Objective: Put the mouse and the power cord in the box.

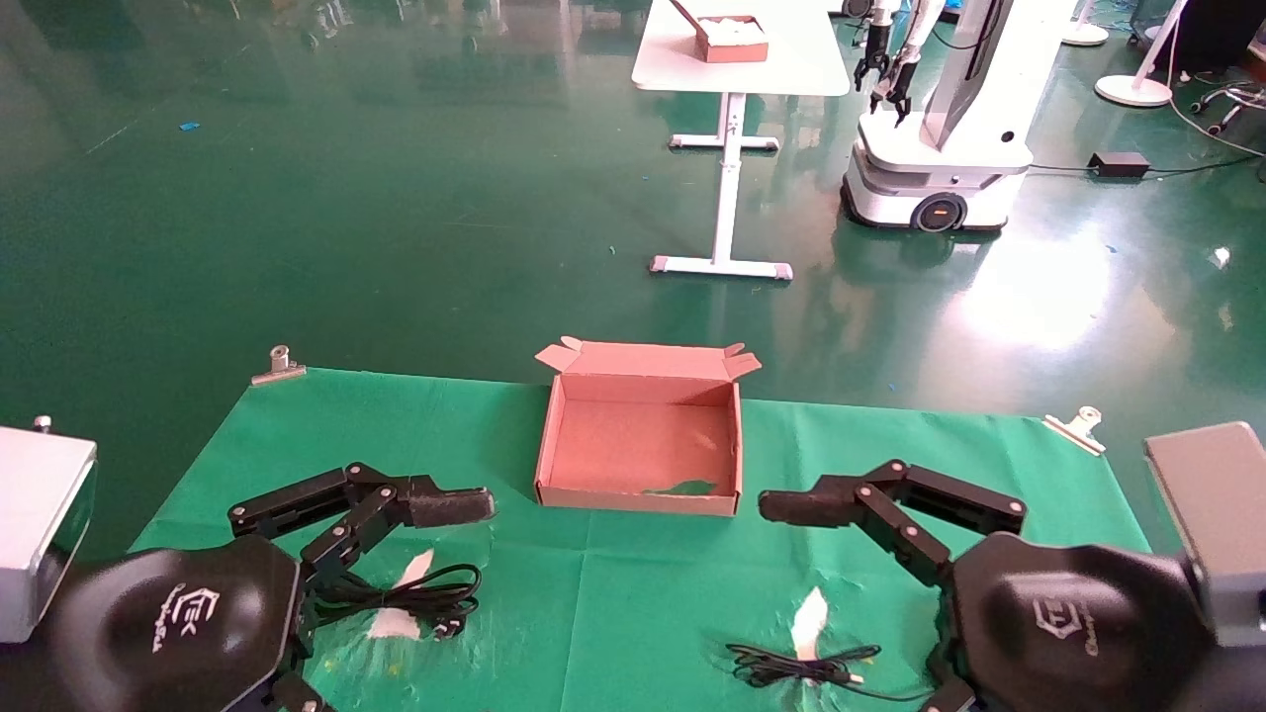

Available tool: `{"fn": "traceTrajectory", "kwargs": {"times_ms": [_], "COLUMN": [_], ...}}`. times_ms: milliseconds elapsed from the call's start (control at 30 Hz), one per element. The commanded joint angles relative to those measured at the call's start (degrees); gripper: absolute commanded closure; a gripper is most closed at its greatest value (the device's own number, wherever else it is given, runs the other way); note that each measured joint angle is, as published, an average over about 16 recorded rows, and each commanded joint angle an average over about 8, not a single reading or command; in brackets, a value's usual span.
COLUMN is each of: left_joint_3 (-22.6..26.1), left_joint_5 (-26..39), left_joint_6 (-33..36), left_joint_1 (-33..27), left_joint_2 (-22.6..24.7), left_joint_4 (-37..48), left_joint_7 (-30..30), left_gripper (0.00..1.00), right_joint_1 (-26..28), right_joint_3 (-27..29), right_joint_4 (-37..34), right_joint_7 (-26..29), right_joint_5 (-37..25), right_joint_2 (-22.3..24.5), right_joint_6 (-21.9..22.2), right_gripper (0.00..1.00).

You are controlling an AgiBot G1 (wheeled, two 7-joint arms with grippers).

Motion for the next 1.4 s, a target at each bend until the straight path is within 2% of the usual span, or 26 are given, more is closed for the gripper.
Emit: {"fn": "traceTrajectory", "kwargs": {"times_ms": [33, 633, 833, 1000, 1133, 1267, 1400], "left_joint_3": [0.0, 0.1, 1.6, 5.7, 10.6, 16.6, 22.2], "left_joint_5": [0.0, 0.2, 3.9, 12.6, 21.6, 32.9, 44.4], "left_joint_6": [0.0, 0.0, 1.3, 3.5, 4.6, 4.5, 3.2], "left_joint_1": [0.0, -0.1, -1.8, -5.8, -10.6, -17.4, -24.7], "left_joint_2": [0.0, 0.1, -0.2, 0.7, 2.6, 6.0, 11.0], "left_joint_4": [0.0, 0.0, 0.2, 2.6, 6.3, 12.0, 21.5], "left_joint_7": [0.0, 0.1, 0.8, 2.7, 6.0, 11.2, 17.6], "left_gripper": [0.00, 0.00, 0.00, 0.00, 0.00, 0.00, 0.00], "right_joint_1": [0.0, 0.0, 0.3, 2.6, 5.7, 9.2, 13.5], "right_joint_3": [0.0, 0.0, -0.3, -3.2, -7.5, -11.3, -14.4], "right_joint_4": [0.0, 0.0, -0.8, -3.5, -9.6, -19.5, -29.0], "right_joint_7": [0.0, 0.0, -1.1, -5.1, -10.7, -17.5, -24.7], "right_joint_5": [0.0, 0.0, -1.7, -9.5, -17.6, -24.4, -32.1], "right_joint_2": [0.0, 0.0, 0.6, 1.9, 1.2, -1.6, -5.6], "right_joint_6": [0.0, 0.0, -0.5, -3.2, -4.7, -3.4, -0.5], "right_gripper": [0.00, 0.00, 0.00, 0.00, 0.00, 0.00, 0.00]}}
